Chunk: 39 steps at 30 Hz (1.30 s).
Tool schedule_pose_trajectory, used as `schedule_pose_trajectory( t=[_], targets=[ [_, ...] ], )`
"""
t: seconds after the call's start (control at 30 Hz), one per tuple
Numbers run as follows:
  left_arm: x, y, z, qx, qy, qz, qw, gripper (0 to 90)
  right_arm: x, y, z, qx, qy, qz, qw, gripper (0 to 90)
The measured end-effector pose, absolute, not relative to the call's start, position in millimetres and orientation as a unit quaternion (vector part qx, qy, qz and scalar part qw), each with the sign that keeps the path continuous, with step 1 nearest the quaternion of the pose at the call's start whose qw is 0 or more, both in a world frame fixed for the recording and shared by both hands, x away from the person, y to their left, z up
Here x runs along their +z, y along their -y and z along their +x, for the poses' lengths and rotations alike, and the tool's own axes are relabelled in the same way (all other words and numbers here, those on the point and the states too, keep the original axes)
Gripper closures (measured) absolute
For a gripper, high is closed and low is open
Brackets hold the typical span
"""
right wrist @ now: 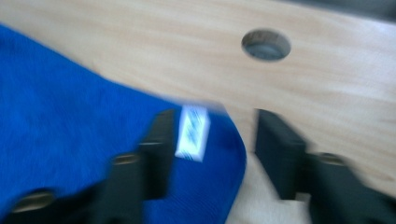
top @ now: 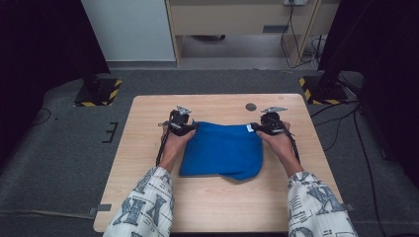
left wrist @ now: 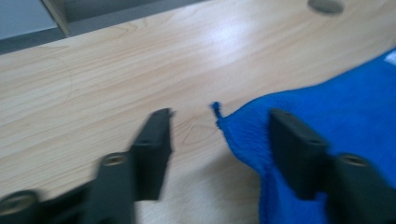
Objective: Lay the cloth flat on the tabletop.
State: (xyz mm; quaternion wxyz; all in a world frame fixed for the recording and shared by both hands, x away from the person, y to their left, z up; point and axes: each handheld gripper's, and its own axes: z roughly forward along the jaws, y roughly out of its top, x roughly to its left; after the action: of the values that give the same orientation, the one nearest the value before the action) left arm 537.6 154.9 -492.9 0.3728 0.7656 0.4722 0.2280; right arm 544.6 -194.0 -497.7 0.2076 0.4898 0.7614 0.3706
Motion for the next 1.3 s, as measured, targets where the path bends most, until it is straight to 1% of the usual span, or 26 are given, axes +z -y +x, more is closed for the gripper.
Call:
schedule_pose_trajectory(
  t=[0.03,0.07,0.13,0.2,0.27,0.33,0.37,0.4,0.47,0.53,0.6,0.63,0.67,0.7,0.73,0.77,0.87,0.9,0.97,1.07,1.27,1.3],
  targets=[
    [-492,-156,538,0.219,-0.477,0.759,0.385,32.1,-497,194,546,0.375,-0.758,0.494,0.204,29.7],
    [-491,-157,538,0.203,-0.474,0.756,0.402,28.7,-496,193,547,0.379,-0.757,0.494,0.199,24.9],
    [-489,-155,537,0.214,-0.47,0.756,0.402,22.7,-493,192,547,0.388,-0.753,0.493,0.199,17.2],
    [-486,-155,536,0.219,-0.465,0.758,0.402,17.4,-490,192,546,0.39,-0.752,0.485,0.215,15.1],
    [-483,-155,534,0.22,-0.462,0.758,0.405,16.2,-488,192,545,0.393,-0.751,0.485,0.215,14.8],
    [-477,-158,531,0.218,-0.458,0.758,0.411,12.7,-482,192,541,0.402,-0.748,0.481,0.219,17.8],
    [-477,-158,531,0.218,-0.458,0.758,0.411,11.6,-482,192,541,0.402,-0.748,0.481,0.219,17.8],
    [-472,-160,526,0.22,-0.452,0.759,0.413,11.0,-478,192,534,0.405,-0.749,0.474,0.222,21.5],
    [-470,-161,522,0.223,-0.449,0.759,0.415,11.0,-475,191,527,0.405,-0.755,0.466,0.222,25.9],
    [-462,-165,509,0.226,-0.441,0.759,0.423,11.0,-473,192,516,0.406,-0.757,0.46,0.223,32.1],
    [-459,-167,495,0.223,-0.436,0.76,0.428,13.0,-472,194,504,0.411,-0.758,0.456,0.221,37.9],
    [-457,-168,488,0.226,-0.432,0.761,0.427,12.9,-471,196,497,0.415,-0.758,0.452,0.219,39.7],
    [-457,-168,488,0.226,-0.432,0.761,0.427,12.9,-471,196,497,0.415,-0.758,0.452,0.219,39.7],
    [-457,-169,479,0.231,-0.428,0.762,0.426,12.9,-471,197,490,0.416,-0.759,0.45,0.219,41.7],
    [-456,-171,471,0.235,-0.425,0.762,0.428,12.5,-472,200,474,0.421,-0.76,0.445,0.217,45.0],
    [-457,-173,463,0.236,-0.423,0.76,0.433,12.5,-472,200,474,0.421,-0.76,0.445,0.217,45.0],
    [-464,-181,441,0.237,-0.419,0.756,0.444,11.7,-476,207,452,0.423,-0.762,0.441,0.214,50.0],
    [-466,-182,437,0.236,-0.419,0.754,0.447,11.7,-480,211,440,0.433,-0.759,0.438,0.21,53.9],
    [-474,-186,426,0.23,-0.415,0.754,0.454,11.7,-482,213,435,0.434,-0.76,0.437,0.208,55.3],
    [-485,-190,413,0.231,-0.405,0.763,0.447,11.6,-491,217,421,0.442,-0.757,0.439,0.199,60.1],
    [-499,-201,389,0.219,-0.42,0.761,0.444,11.7,-513,223,392,0.44,-0.756,0.449,0.181,67.1],
    [-499,-201,389,0.219,-0.42,0.761,0.444,11.7,-513,223,392,0.44,-0.756,0.449,0.181,67.1]
  ],
)
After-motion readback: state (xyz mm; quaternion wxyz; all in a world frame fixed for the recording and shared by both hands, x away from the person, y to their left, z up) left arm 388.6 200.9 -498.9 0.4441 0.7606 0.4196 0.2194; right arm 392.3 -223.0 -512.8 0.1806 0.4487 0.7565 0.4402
